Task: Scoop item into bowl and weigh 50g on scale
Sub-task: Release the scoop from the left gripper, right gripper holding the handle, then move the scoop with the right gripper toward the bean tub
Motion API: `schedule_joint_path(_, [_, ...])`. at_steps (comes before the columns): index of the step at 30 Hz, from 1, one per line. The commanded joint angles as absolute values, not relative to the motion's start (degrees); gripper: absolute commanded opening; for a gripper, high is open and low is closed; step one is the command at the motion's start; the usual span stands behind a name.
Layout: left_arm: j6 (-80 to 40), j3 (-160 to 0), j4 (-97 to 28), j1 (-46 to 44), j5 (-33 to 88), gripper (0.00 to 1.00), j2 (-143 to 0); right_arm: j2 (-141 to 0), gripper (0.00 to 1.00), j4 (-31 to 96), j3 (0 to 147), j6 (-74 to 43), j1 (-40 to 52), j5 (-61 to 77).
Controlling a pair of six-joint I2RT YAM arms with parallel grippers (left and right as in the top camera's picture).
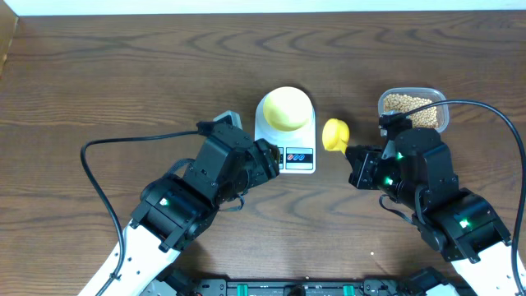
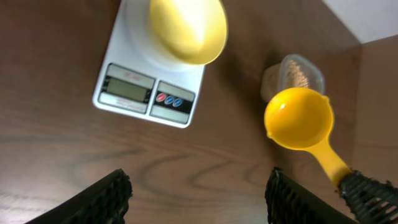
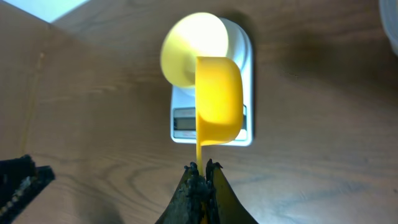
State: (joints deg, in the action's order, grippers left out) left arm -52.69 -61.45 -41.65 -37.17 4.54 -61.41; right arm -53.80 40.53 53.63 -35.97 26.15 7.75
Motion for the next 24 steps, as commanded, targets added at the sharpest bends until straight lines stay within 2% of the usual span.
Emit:
schedule_joint_path(1, [-51.9, -62.1, -44.2, -37.0, 4.1, 0.65, -61.5, -52.7, 0.01, 42.2, 54.6, -36.2, 25.9, 5.9])
schedule_joint_path(2, [-51.9, -62.1, -44.7, -37.0, 4.0, 0.61, -61.5, -52.6, 0.01, 42.6, 54.5, -36.1, 25.9, 5.2])
schedule_joint_path(3, [-51.2, -62.1, -44.9, -37.0, 4.0, 0.46, -61.5, -52.6, 0.01, 42.7, 54.5, -36.1, 25.9, 4.8])
schedule_joint_path(5, [-47.4, -62.1, -44.2, -37.0, 4.1, 0.25, -61.5, -52.6, 0.01, 42.3, 54.5, -35.7, 25.9, 4.6])
schedule_joint_path(8, [-38.0, -62.2, -44.0, -37.0, 5.3, 0.07, -61.5, -52.7, 0.01, 40.9, 54.6, -34.2, 25.9, 4.7])
schedule_joint_path(10, [-30.5, -62.4, -44.2, -36.9, 8.9, 0.07, -61.6, -52.7, 0.01, 39.2, 54.9, -31.8, 25.9, 4.8])
schedule_joint_path(16, [-21.6, -66.0, -47.5, -36.9, 10.0, 0.07, -65.8, -56.0, 0.01, 41.4, 62.5, -27.2, 23.0, 7.4])
schedule_joint_path(20, [-20.2, -67.0, -44.2, -36.9, 5.1, 0.07, -71.2, -60.9, 0.01, 43.1, 68.2, -23.9, 20.3, 7.7])
schedule_joint_path(24, [-20.2, -67.0, -41.5, -36.9, 5.1, 0.08, -76.2, -65.1, 0.01, 43.1, 70.2, -23.5, 18.0, 7.7])
